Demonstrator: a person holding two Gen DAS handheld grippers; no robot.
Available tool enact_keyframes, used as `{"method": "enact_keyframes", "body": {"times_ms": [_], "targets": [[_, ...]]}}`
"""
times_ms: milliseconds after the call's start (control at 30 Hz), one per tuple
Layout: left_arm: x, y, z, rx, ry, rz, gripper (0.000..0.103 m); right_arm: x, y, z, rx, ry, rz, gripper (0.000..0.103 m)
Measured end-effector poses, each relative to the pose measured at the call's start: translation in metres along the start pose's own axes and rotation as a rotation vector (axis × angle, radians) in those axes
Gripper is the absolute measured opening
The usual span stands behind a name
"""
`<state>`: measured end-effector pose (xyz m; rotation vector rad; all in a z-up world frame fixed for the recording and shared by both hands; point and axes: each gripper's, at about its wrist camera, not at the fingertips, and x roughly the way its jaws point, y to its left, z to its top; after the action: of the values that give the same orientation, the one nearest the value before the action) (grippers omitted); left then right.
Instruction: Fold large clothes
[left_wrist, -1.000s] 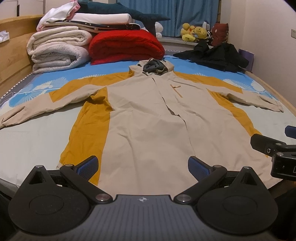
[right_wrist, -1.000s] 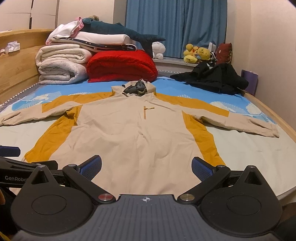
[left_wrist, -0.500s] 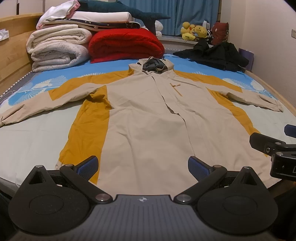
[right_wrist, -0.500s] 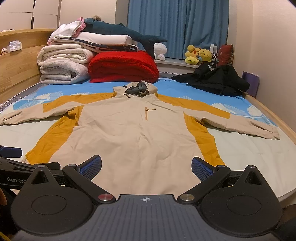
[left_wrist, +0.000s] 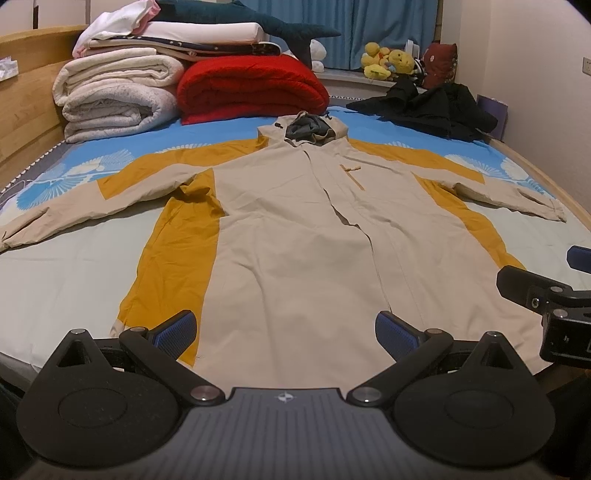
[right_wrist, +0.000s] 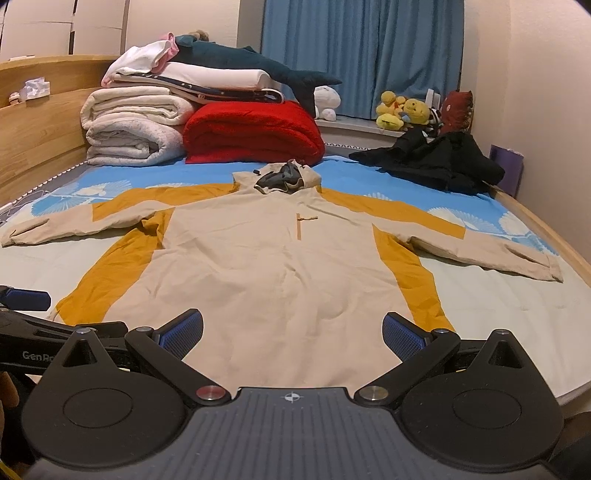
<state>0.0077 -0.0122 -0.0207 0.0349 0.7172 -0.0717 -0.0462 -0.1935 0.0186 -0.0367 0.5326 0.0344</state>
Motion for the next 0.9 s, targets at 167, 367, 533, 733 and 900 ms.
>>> {"method": "enact_keyframes", "body": {"times_ms": [167, 367, 533, 733, 900], "targets": [[0.0000, 0.0001, 0.0001, 0.001, 0.001, 0.000, 0.103, -0.0002, 0.0003, -0.0003, -0.003, 0.002, 0.001, 0.102], [-0.0001, 0.0001, 0.0000, 0.001, 0.001, -0.001, 0.103, 0.0006, 0.0013, -0.0009, -0.004, 0.004, 0.000, 0.102], [-0.0002, 0.0000, -0.0001, 0.000, 0.002, 0.000, 0.103, 0.0014, 0.0019, -0.0018, -0.004, 0.006, 0.001, 0.102], [0.0000, 0.0001, -0.0001, 0.001, 0.001, -0.002, 0.103, 0.0019, 0.0023, -0.0021, -0.004, 0.006, 0.002, 0.102], [-0.0008, 0.0001, 0.0000, 0.000, -0.005, -0.004, 0.103, 0.0016, 0.0025, -0.0019, -0.003, 0.003, 0.001, 0.102]]}}
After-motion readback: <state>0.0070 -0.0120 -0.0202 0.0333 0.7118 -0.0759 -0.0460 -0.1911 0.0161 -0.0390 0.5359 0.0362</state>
